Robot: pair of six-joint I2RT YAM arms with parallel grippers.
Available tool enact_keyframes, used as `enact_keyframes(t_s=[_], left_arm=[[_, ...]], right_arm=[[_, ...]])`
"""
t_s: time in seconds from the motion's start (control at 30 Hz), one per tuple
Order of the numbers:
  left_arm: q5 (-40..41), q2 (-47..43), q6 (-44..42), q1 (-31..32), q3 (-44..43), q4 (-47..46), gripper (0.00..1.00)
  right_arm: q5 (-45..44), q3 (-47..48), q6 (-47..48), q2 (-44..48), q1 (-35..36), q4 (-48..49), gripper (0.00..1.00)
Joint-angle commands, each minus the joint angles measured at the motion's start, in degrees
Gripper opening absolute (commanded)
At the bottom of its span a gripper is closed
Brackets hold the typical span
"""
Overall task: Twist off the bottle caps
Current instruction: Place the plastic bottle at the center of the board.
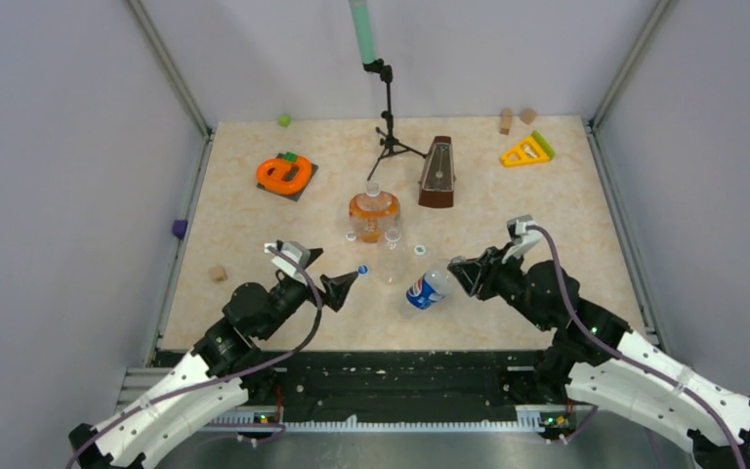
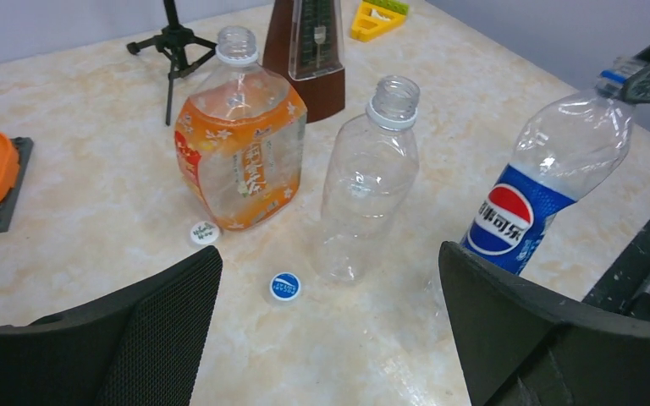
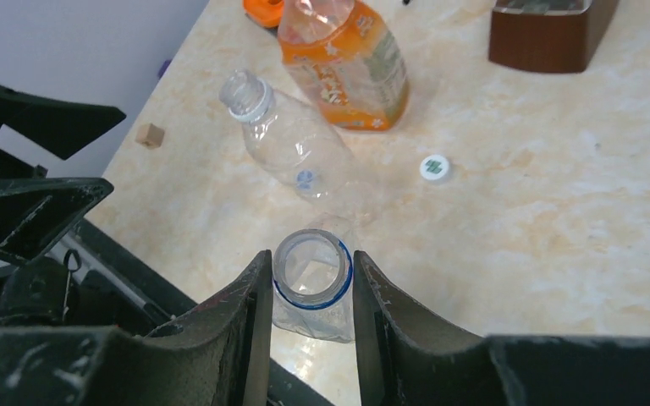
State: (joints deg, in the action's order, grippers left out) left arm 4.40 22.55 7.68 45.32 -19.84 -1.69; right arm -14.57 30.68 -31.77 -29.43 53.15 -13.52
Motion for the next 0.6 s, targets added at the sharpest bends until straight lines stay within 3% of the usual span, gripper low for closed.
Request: enact_keyframes(t_s=[0.0, 0.27, 0.57], left_arm=[[6.5, -2.5, 1.0, 0.1, 0.5, 0.2, 0.99], [8.2, -2.7, 0.8, 0.1, 0.7, 0.1, 0.99], [10.9, -3.0, 1.9, 0.2, -0.3, 1.5, 0.99]], right_arm=[[-7.5, 9.3, 5.6, -1.7, 0.5, -5.8, 0.05], [-17.5, 20.7, 12.9, -12.7, 0.5, -11.7, 0.05], [-24.6, 25.1, 15.6, -23.9, 0.5, -7.0, 0.03]])
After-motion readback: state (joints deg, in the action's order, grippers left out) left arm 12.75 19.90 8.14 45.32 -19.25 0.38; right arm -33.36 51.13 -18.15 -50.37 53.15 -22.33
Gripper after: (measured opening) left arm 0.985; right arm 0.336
